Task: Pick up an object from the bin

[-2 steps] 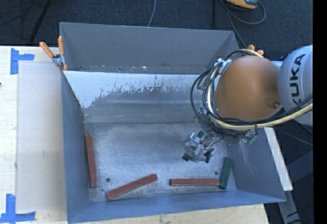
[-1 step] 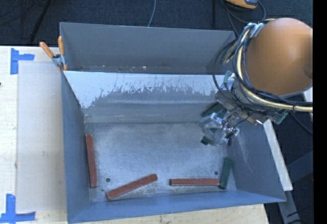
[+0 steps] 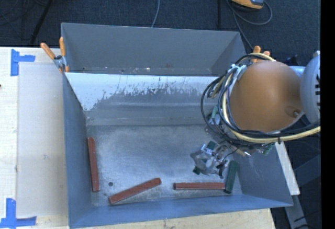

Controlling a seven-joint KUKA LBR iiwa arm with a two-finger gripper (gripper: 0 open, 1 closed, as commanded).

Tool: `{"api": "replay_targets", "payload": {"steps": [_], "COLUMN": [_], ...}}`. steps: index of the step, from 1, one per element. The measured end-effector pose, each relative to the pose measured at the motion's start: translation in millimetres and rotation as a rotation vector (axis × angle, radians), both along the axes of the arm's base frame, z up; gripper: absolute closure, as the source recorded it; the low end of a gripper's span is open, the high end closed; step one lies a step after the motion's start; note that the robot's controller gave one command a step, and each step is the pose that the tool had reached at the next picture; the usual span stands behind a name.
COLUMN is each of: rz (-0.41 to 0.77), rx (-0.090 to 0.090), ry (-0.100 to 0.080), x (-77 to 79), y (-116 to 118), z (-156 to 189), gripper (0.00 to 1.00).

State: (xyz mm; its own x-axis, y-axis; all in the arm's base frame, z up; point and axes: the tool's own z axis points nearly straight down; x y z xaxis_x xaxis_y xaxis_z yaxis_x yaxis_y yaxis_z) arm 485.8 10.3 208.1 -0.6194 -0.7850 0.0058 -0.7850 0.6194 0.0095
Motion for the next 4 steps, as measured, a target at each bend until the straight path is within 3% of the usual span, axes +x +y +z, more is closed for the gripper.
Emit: {"api": "replay_targets", "payload": {"steps": [1, 2, 3, 4], "rz": [-0.003, -0.098, 0.046, 0.043], "rx": [0.0, -0.001, 0.001, 0.001], "ry": [-0.009, -0.005, -0.009, -0.011], "x": [2.1, 45.6, 84.5, 85.2], "y": [-0.3, 3.0, 12.1, 11.8], "z": [4.3, -82.9, -141.0, -138.3], "gripper": [0.0, 0.0, 0.0, 1.0]}}
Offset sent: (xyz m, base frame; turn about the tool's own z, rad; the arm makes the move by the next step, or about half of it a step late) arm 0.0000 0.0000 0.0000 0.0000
